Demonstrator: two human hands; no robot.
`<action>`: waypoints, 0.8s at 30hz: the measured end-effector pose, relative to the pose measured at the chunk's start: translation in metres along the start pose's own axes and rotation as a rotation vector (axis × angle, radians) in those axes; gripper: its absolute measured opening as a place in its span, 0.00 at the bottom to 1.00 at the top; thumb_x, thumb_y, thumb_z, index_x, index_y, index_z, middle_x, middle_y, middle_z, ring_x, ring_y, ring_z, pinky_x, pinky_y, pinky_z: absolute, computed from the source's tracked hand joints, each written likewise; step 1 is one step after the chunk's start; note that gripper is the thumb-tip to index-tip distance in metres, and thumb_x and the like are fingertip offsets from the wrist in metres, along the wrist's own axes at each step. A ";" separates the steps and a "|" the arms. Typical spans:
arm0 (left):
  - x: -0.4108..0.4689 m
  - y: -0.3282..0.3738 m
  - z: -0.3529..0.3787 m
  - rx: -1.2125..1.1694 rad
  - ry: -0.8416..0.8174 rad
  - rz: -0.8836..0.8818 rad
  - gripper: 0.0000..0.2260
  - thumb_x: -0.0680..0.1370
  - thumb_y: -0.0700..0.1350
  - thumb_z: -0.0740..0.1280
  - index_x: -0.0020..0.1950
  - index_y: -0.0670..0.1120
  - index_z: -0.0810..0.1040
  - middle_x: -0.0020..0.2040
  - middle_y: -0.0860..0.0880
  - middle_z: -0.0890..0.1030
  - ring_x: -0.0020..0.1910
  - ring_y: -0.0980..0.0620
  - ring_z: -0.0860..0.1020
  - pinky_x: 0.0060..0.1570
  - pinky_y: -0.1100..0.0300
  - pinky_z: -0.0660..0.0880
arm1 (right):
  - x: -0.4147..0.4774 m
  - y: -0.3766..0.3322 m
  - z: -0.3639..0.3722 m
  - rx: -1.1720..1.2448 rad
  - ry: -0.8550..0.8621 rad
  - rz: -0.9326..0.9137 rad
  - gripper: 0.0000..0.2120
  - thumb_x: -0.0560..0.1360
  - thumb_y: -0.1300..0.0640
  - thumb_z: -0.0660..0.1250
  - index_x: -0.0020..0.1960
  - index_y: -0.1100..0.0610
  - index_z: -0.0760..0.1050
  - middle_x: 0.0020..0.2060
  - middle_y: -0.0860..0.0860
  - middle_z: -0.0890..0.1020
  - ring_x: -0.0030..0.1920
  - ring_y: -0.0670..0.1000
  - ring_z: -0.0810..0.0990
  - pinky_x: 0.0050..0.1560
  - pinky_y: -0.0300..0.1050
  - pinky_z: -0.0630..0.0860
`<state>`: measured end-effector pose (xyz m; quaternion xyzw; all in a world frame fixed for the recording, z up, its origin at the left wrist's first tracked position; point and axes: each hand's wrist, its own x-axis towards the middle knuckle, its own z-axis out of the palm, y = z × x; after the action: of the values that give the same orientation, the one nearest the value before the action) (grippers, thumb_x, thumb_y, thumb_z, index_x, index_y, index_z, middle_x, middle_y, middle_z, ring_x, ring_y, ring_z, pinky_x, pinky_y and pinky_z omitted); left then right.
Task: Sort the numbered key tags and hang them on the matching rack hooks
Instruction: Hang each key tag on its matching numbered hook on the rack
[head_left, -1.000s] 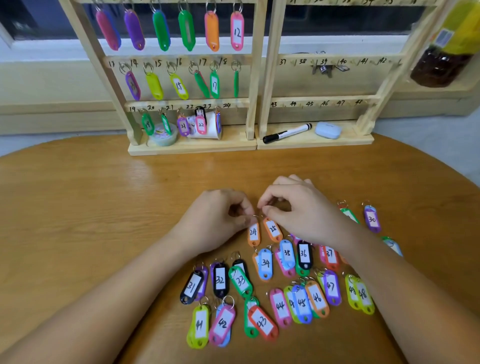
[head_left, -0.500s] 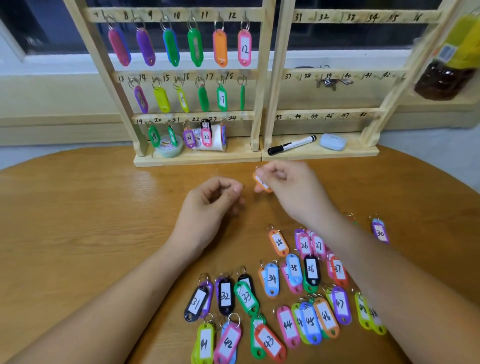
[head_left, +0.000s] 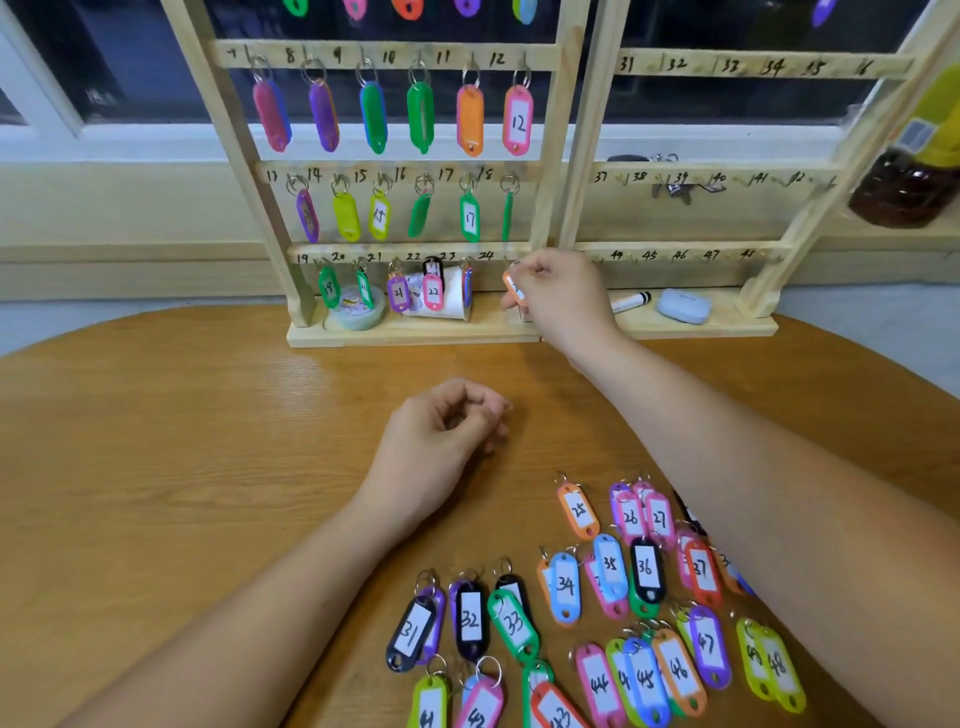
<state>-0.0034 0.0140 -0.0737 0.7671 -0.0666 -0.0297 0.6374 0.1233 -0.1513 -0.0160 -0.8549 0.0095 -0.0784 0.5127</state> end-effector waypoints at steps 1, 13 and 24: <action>0.000 0.001 0.000 0.010 -0.001 0.005 0.05 0.84 0.41 0.68 0.51 0.47 0.84 0.43 0.46 0.87 0.39 0.51 0.81 0.43 0.62 0.75 | 0.000 0.000 0.000 0.003 0.009 -0.007 0.13 0.82 0.55 0.65 0.41 0.51 0.82 0.33 0.46 0.87 0.28 0.42 0.76 0.34 0.41 0.70; -0.001 0.002 0.002 0.097 -0.004 0.027 0.07 0.83 0.41 0.68 0.50 0.49 0.85 0.42 0.49 0.87 0.40 0.51 0.83 0.53 0.47 0.81 | 0.003 -0.010 -0.011 -0.060 0.062 -0.022 0.07 0.72 0.59 0.70 0.38 0.53 0.85 0.32 0.47 0.87 0.29 0.45 0.81 0.31 0.42 0.76; 0.000 0.001 0.002 0.149 -0.002 0.040 0.06 0.83 0.42 0.69 0.50 0.51 0.85 0.42 0.51 0.87 0.42 0.50 0.84 0.53 0.48 0.81 | 0.010 -0.015 -0.021 -0.199 0.058 -0.151 0.07 0.76 0.58 0.70 0.41 0.53 0.85 0.34 0.49 0.85 0.31 0.40 0.77 0.32 0.36 0.70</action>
<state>-0.0042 0.0116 -0.0730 0.8110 -0.0844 -0.0127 0.5787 0.1297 -0.1633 0.0084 -0.8972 -0.0322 -0.1403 0.4176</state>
